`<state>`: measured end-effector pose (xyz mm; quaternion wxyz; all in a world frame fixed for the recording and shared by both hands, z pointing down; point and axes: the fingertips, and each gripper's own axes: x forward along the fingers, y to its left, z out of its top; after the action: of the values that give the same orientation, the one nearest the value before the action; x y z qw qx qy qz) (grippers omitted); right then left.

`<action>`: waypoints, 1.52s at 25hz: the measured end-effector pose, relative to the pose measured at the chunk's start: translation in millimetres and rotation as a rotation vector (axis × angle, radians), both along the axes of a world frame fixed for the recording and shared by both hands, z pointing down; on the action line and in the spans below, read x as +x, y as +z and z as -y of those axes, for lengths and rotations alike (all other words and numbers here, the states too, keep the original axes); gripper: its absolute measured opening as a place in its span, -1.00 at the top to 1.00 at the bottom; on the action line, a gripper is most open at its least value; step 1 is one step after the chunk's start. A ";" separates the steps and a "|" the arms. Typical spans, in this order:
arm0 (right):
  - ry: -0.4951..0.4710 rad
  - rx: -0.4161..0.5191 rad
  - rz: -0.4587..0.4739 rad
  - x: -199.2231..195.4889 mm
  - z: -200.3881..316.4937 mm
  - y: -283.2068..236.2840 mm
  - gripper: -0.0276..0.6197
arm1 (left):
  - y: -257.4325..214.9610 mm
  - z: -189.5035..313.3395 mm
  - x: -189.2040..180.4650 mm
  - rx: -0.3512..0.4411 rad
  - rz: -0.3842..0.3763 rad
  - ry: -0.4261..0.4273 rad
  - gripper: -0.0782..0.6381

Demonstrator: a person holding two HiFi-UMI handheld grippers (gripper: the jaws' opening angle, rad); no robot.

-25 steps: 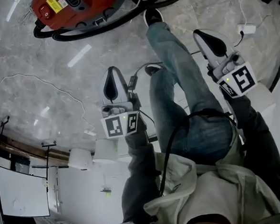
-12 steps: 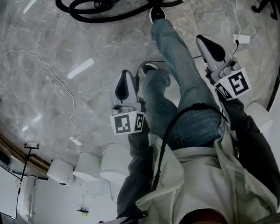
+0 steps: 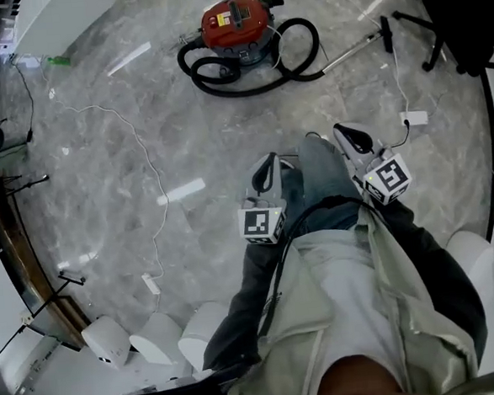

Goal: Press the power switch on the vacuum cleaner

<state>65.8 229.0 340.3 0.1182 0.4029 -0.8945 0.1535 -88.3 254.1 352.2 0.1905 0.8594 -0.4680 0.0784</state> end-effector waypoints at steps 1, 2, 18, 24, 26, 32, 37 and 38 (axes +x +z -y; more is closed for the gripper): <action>-0.006 0.000 0.001 1.3 -10.6 -11.7 0.91 | -11.0 -5.9 4.0 0.003 -0.008 0.003 0.78; -0.010 0.000 0.002 3.5 -20.0 -23.1 0.91 | -20.8 -11.4 7.7 0.005 -0.013 0.005 0.78; -0.067 0.032 0.127 112.6 -186.1 -78.7 0.91 | -77.3 -165.6 198.8 0.020 0.019 0.112 0.78; -0.145 -0.010 0.135 130.6 -222.6 -52.4 0.91 | -78.6 -216.1 185.1 0.037 0.048 -0.052 0.78; -0.171 -0.004 0.136 129.1 -233.1 -55.0 0.91 | -78.0 -224.1 172.6 0.053 0.060 -0.099 0.78; -0.167 0.008 0.166 127.1 -239.8 -71.2 0.91 | -81.9 -227.7 170.3 0.070 0.076 -0.067 0.78; -0.136 -0.035 0.175 123.8 -241.7 -68.5 0.91 | -91.6 -229.4 149.7 0.084 0.072 -0.079 0.78; -0.143 -0.037 0.171 118.8 -242.0 -68.5 0.91 | -92.1 -227.9 142.5 0.084 0.070 -0.092 0.78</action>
<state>184.6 470.9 271.8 0.0598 0.3211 -0.9248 0.1949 54.2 482.1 260.1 0.1414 0.8410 -0.5161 0.0799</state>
